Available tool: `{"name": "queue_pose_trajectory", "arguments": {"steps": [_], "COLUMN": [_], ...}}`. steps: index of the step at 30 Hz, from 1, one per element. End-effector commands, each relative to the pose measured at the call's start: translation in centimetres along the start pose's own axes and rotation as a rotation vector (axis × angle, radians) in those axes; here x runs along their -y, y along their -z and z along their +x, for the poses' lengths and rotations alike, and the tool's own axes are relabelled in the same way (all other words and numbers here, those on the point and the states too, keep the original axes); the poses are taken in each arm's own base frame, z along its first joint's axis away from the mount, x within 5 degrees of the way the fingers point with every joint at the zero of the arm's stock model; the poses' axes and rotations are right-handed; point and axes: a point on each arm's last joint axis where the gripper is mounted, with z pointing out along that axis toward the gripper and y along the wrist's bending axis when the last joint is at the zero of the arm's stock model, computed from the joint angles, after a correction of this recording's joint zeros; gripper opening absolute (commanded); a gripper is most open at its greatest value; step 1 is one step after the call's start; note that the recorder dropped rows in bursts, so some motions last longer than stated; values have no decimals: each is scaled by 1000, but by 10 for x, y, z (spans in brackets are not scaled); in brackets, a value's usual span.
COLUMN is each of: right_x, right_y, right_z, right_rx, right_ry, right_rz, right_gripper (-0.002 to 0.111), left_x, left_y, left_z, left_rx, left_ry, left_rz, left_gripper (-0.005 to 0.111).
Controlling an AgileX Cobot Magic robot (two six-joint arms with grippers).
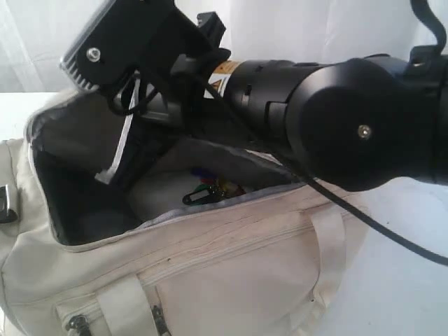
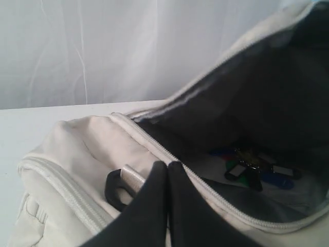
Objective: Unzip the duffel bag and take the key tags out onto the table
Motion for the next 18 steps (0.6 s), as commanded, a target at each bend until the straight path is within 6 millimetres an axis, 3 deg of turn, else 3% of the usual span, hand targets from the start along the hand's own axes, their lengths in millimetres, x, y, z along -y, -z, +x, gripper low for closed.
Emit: {"name": "queue_pose_trajectory", "arguments": {"steps": [1, 6, 10, 16, 18], "right_x": [11, 15, 25, 50, 59], "right_y": [-4, -34, -64, -103, -113], "right_z": [-14, -14, -10, -9, -6], "right_rx": [135, 128, 155, 224, 235], "right_ry": [-11, -12, -9, -13, -52], "right_rz": [130, 141, 205, 328, 371], "right_gripper": [0, 3, 16, 64, 71], "left_x": [0, 2, 2, 2, 2], "left_y": [1, 1, 1, 1, 1], "left_z": [1, 1, 1, 1, 1], "left_rx": [5, 0, 0, 0, 0], "left_ry": [-14, -14, -14, -14, -14], "left_rz": [2, 22, 22, 22, 22], "left_gripper": [0, 0, 0, 0, 0]}}
